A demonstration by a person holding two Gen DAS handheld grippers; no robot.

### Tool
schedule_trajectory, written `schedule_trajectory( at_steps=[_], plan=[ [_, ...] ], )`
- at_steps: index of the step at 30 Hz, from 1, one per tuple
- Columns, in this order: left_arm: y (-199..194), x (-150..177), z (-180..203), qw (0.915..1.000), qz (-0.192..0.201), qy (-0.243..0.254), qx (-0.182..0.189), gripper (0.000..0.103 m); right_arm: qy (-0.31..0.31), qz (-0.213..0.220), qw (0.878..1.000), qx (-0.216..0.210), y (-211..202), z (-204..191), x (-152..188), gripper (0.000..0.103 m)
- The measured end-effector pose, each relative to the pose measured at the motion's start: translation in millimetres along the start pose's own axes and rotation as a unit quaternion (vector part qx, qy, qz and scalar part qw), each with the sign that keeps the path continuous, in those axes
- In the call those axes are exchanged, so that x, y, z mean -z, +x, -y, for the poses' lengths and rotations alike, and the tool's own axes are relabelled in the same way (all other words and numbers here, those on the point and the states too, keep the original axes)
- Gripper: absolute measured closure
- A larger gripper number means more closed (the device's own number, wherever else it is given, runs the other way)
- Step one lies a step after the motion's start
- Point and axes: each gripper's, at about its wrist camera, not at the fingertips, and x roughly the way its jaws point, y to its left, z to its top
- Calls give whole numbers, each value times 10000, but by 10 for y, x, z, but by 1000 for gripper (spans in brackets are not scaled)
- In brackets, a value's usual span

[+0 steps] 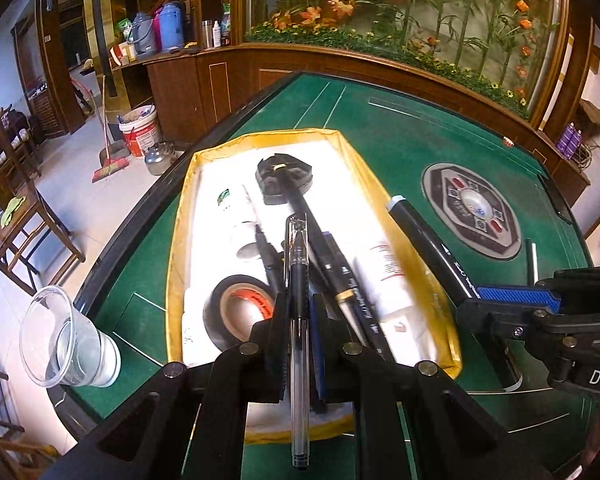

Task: Organize rigid objects
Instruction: 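Carry the black pen and black marker into the white tray and release both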

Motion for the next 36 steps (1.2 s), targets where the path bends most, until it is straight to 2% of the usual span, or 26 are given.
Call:
schedule_trajectory(
  at_steps=[14, 36],
  plan=[
    [255, -22, -143, 9998, -170, 116, -77, 93, 164, -294, 9994, -23, 382, -126, -192, 89],
    [460, -64, -183, 9991, -257, 294, -137, 93, 278, -503, 9983, 88, 624, -171, -334, 89]
  ],
)
